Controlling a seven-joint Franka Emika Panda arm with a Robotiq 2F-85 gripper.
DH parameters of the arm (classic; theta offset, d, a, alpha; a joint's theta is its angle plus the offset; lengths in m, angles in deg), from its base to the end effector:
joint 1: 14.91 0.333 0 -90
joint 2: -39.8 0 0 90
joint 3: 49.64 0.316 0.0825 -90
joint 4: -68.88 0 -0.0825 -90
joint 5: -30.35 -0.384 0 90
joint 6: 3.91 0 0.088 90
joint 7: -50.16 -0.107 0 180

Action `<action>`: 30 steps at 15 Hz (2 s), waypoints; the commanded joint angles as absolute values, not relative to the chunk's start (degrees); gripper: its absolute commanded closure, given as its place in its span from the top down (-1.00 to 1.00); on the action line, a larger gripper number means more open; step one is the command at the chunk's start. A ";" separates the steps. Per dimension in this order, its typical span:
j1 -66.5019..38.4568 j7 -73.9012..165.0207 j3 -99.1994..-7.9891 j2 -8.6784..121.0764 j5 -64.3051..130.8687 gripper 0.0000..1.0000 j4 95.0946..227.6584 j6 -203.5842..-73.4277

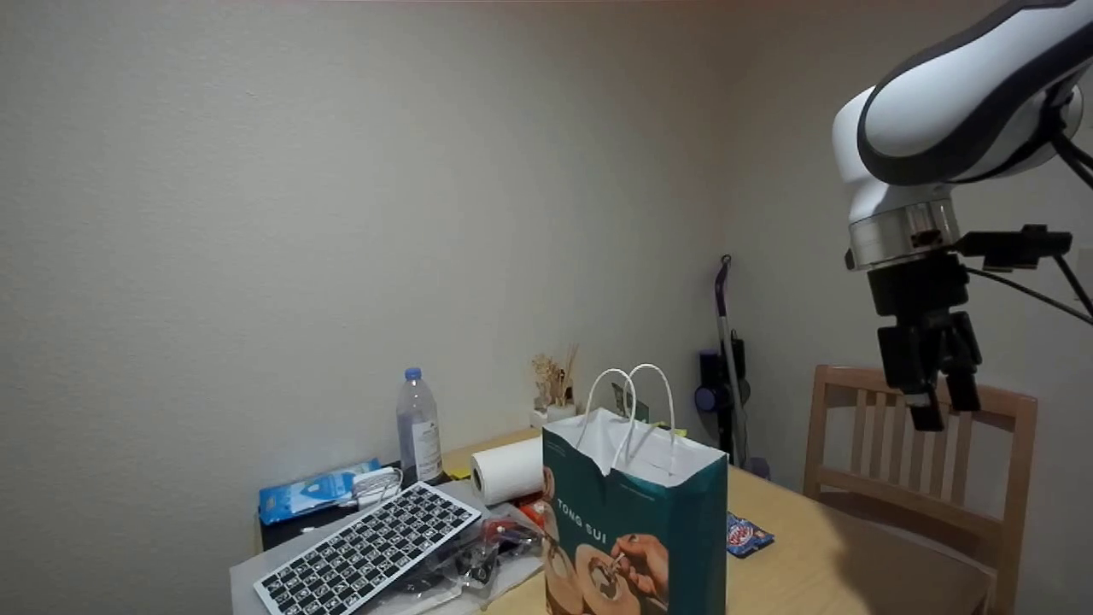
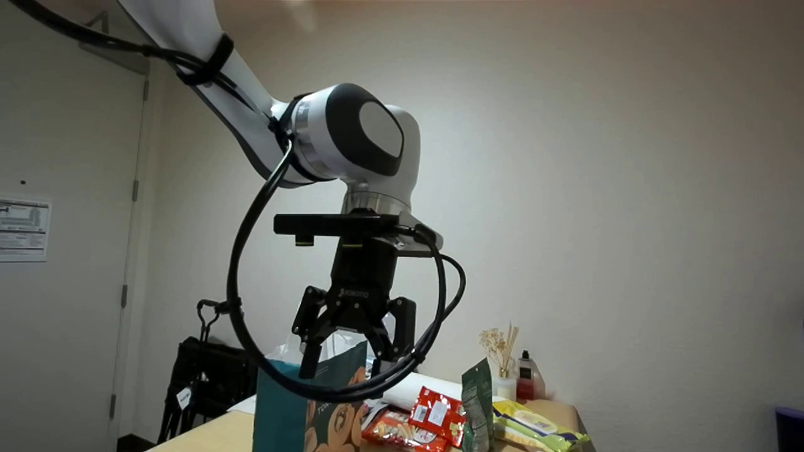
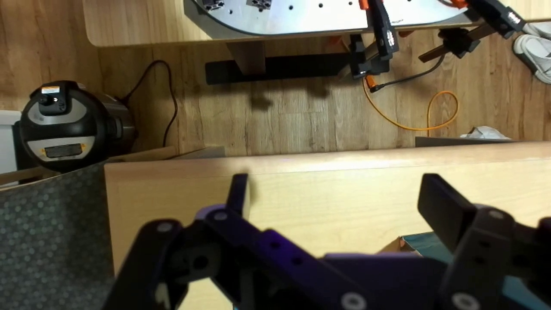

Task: Put the blue sachet in the green paper bag.

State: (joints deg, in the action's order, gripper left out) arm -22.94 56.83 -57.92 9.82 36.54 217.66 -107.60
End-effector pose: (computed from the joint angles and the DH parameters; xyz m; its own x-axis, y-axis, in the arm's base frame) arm 0.3315 -0.1050 0.4070 0.9597 -0.0949 -0.2645 -0.1007 -0.9949 -0.0083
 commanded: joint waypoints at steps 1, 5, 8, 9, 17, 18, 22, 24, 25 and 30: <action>-23.11 55.87 -58.04 9.87 36.52 1.00 218.53 -110.40; -23.14 52.97 -56.93 12.99 37.67 1.00 220.53 -125.59; -23.71 50.99 -55.36 15.75 39.21 1.00 220.41 -129.17; -23.03 53.40 -56.66 13.89 36.93 1.00 220.41 -127.34; -22.50 51.93 -55.07 21.07 38.84 1.00 218.62 -128.90; -22.41 51.52 -54.44 22.95 39.65 1.00 217.99 -128.87; -21.90 51.26 -53.13 30.00 42.01 1.00 214.62 -129.74; -21.67 53.61 -53.85 32.46 41.92 1.00 212.38 -128.46; -21.42 52.41 -53.81 29.27 40.62 1.00 214.89 -128.56; -21.37 52.53 -53.96 32.63 40.67 1.00 212.37 -128.54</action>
State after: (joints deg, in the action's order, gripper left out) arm -21.88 52.58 -53.48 32.64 40.62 212.42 -128.63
